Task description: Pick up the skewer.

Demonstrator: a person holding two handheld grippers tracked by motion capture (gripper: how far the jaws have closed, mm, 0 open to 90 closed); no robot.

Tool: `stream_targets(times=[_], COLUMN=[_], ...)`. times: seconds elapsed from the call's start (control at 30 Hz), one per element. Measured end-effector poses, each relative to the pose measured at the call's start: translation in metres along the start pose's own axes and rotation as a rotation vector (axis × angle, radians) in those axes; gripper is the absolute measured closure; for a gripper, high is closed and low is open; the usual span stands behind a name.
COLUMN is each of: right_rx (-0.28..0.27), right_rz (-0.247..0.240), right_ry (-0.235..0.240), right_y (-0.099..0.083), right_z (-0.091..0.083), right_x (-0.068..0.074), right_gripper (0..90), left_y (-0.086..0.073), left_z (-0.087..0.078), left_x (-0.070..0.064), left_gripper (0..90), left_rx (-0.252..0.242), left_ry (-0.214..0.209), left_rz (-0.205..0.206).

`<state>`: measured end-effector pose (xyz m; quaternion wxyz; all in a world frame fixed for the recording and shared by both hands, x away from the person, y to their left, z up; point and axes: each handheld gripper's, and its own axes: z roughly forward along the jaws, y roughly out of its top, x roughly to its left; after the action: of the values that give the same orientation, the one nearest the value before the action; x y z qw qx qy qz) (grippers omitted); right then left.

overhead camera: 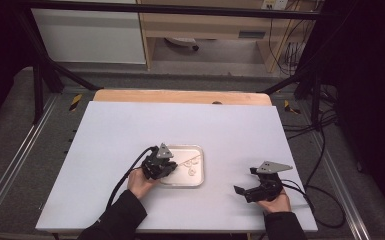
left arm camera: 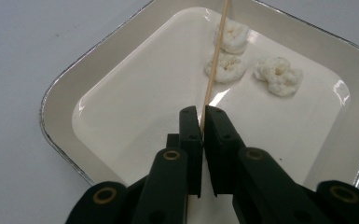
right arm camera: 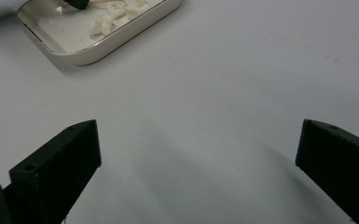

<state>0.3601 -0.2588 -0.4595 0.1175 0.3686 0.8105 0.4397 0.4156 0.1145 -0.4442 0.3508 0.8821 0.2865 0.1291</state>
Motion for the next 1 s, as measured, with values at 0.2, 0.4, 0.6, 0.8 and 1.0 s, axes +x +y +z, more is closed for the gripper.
stream_targets(times=[0.2,0.4,0.6,0.8,1.0], right_rx=[0.000,-0.001,0.000,-0.002,-0.003], right_rz=[0.000,-0.001,-0.002,-0.002,-0.011], right_ry=[0.000,-0.001,-0.002,0.000,-0.004], right_y=[0.000,0.000,0.000,0.000,0.001], right_z=[0.000,0.000,0.000,0.000,0.000], right_x=[0.000,0.000,0.000,0.001,0.001], right_gripper=[0.7,0.7,0.8,1.0,1.5], left_y=[-0.001,-0.001,0.000,-0.002,-0.002], left_z=[0.000,-0.003,-0.009,-0.015,-0.020], left_x=[0.000,-0.001,-0.003,-0.006,-0.008], left_gripper=[87.1,87.5,87.7,87.7,87.7], left_rx=[-0.003,-0.022,-0.047,-0.054,-0.054], left_ry=[-0.004,-0.010,-0.018,-0.023,-0.030], left_rz=[0.008,0.005,0.001,-0.004,-0.005])
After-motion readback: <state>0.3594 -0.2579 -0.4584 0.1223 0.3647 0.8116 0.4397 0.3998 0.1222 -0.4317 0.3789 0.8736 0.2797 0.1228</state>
